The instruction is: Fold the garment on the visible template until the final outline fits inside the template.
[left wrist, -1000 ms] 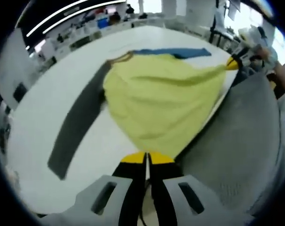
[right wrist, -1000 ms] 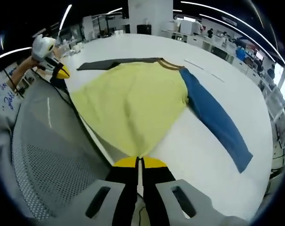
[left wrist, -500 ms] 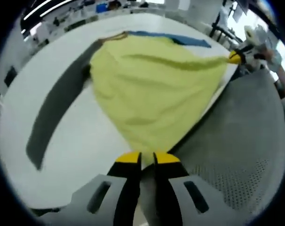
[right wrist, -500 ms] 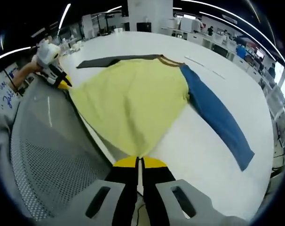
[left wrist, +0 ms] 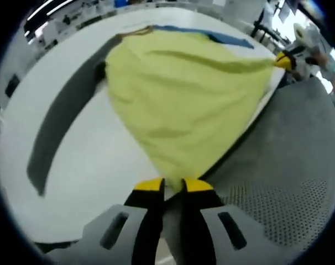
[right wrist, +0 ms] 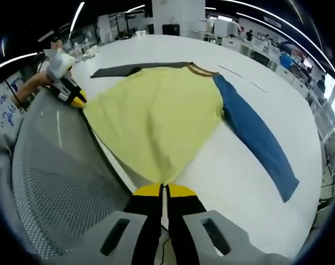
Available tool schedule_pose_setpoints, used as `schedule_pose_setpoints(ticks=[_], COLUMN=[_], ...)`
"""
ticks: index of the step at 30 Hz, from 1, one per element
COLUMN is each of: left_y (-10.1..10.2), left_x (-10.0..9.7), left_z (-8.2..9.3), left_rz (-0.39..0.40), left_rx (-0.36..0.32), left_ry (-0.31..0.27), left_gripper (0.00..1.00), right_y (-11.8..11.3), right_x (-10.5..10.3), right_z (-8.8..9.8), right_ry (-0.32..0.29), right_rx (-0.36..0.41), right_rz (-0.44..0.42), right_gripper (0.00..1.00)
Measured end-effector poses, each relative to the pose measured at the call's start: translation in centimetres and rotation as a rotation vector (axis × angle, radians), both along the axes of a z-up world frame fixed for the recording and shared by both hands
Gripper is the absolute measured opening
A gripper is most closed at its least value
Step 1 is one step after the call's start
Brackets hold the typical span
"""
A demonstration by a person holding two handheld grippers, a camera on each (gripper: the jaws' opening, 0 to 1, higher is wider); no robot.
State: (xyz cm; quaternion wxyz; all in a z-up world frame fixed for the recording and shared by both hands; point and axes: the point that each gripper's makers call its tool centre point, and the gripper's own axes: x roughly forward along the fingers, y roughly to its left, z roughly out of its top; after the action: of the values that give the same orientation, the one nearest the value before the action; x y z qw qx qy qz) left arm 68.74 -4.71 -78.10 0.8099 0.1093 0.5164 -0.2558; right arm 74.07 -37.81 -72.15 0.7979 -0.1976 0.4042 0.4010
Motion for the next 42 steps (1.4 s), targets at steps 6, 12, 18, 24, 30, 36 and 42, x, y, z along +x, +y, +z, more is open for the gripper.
schedule_pose_setpoints(ticks=[6,12,18,24,30,36,42], left_y=[-0.1,-0.4,-0.2,0.4,1.5,2.6,3.4], left_x=[0.1,-0.1,-0.1,0.1,1.5,2.6,4.2], left_z=[0.0,0.0,0.2,2.2,6.3,9.8,13.3], left_rz=[0.015,0.017,0.023,0.044,0.052,0.049,0.028], left_rx=[-0.004,-0.010,-0.005,-0.029,-0.005,0.026,0.066], left_ry=[0.005,0.018,0.018,-0.007,-0.127,-0.218,-0.326], left_gripper=[0.06,0.01,0.00,0.00,0.00,0.00,0.00], right_y=[-0.1,-0.2,-0.3,-0.2,0.5,1.7,2.2], right_x=[-0.1,-0.1,-0.1,0.0,0.1,0.6,1.7], right_z=[-0.2,-0.4,-0.3,0.5,1.7,4.4,7.7], right_ry=[0.007,0.009,0.005,-0.009,-0.035,-0.092,-0.190], right_rx=[0.001,0.003,0.009,0.025,0.039,0.098,0.131], right_rz=[-0.003,-0.009,-0.016,-0.023,-0.004,0.009,0.009], right_gripper=[0.03,0.03,0.03,0.03,0.03,0.03,0.02])
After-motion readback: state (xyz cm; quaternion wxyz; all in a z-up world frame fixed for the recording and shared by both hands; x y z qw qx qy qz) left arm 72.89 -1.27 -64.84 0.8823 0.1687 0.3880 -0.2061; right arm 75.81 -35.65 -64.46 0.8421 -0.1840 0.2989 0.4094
